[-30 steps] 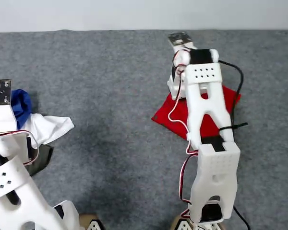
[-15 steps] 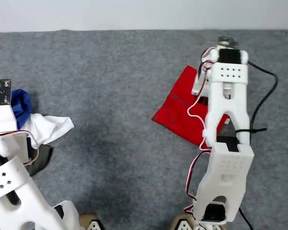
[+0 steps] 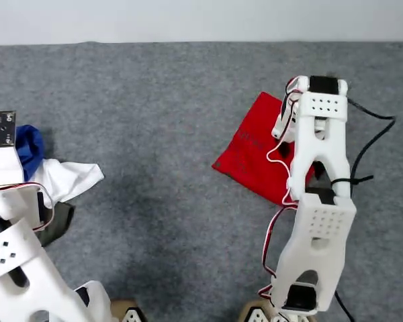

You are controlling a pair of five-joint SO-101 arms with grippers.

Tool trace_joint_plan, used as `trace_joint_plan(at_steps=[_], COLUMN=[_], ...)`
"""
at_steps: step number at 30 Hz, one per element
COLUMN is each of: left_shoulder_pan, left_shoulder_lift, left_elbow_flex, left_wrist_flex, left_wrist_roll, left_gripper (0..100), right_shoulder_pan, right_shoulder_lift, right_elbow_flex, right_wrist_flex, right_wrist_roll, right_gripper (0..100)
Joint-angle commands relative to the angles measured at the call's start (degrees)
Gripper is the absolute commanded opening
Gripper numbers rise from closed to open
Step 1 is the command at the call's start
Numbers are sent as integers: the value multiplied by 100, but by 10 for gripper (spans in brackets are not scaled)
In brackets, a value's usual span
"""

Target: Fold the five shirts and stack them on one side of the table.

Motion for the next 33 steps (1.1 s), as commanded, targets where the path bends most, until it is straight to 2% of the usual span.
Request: trace_joint_plan(at_steps=[1, 10, 14, 17, 22, 24, 30, 33], left_shoulder_pan=[9, 9, 9, 9, 9, 9, 9, 9], left_shoulder_lift=[-70, -62, -62, -62, -53, -53, -79, -88], left_elbow_flex=[-22, -13, -13, -13, -13, -13, -13, -13], left_wrist_flex=[123, 123, 123, 123, 123, 123, 123, 123], left_wrist_roll=[-44, -44, -44, -44, -44, -44, -44, -44], left_gripper=[6, 6, 6, 6, 6, 6, 6, 6], right_shoulder_pan=[127, 84, 84, 84, 127, 127, 382, 787], right_shoulder_lift=[101, 743, 1024, 1244, 1349, 1349, 1218, 998], right_elbow_flex=[-62, -62, -62, -62, -70, -70, -167, -316], right_wrist_flex=[-4, -1182, -1314, -1314, -1297, -1218, -760, -374], right_wrist_roll=[-62, -35, 9, 369, 1178, 1530, 2435, 3297], right_gripper=[329, 328, 327, 251, 0, 32, 10, 10])
